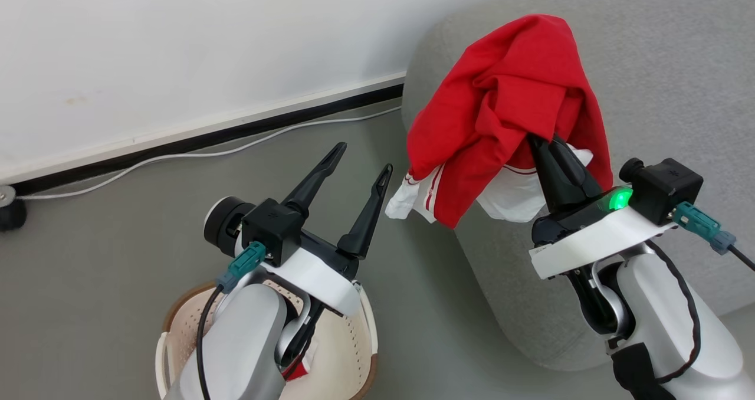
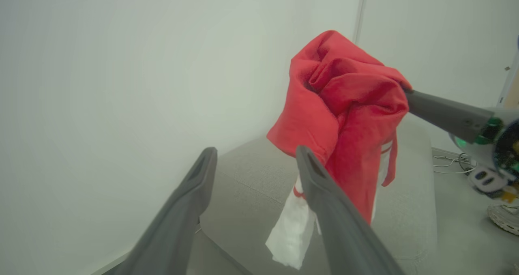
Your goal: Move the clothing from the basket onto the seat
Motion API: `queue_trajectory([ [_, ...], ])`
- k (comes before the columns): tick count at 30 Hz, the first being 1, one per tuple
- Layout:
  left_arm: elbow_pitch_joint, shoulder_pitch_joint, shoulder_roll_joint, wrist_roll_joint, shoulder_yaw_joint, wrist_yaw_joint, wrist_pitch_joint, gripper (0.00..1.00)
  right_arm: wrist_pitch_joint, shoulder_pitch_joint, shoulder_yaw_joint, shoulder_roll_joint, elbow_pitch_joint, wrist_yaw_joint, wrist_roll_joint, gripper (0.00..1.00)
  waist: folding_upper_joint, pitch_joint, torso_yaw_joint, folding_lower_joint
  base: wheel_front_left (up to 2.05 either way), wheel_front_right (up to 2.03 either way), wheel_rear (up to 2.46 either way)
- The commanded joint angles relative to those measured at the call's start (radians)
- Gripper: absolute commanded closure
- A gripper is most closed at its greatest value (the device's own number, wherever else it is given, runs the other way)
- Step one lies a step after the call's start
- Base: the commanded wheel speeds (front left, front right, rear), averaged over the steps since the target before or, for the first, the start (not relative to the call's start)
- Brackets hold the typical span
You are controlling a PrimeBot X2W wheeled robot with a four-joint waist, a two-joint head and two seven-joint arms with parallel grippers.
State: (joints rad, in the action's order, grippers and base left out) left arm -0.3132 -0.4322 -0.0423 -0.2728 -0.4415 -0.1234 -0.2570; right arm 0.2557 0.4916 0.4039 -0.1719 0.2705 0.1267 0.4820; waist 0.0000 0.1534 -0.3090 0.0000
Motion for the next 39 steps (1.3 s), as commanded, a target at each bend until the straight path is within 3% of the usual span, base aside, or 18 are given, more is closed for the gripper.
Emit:
queue_trajectory([
  [1, 0.03, -0.004, -0.008, 0.011, 0.024, -0.007, -0.005, 0.0, 0.006, -0.012, -0.003, 0.005, -0.035, 0.004, -0.011, 1.0, 0.0, -0.013, -0.048, 0.0, 0.0, 0.0, 0.0],
  [19, 0.033, 0.014, -0.017, 0.0, 0.004, -0.007, -0.005, 0.0, 0.006, -0.076, -0.105, 0.007, -0.079, 0.004, -0.03, 1.0, 0.0, -0.04, -0.221, 0.0, 0.0, 0.0, 0.0],
  [31, 0.019, -0.03, -0.018, -0.012, -0.056, -0.007, -0.005, 0.0, 0.006, -0.14, -0.248, 0.011, -0.141, 0.004, -0.061, 1.0, 0.0, 0.018, -0.239, 0.0, 0.0, 0.0, 0.0],
  [39, 0.035, -0.059, -0.036, 0.011, -0.095, -0.007, -0.005, 0.0, 0.006, -0.047, -0.339, 0.001, -0.101, 0.004, -0.053, 1.0, 0.0, 0.125, -0.234, 0.0, 0.0, 0.0, 0.0],
])
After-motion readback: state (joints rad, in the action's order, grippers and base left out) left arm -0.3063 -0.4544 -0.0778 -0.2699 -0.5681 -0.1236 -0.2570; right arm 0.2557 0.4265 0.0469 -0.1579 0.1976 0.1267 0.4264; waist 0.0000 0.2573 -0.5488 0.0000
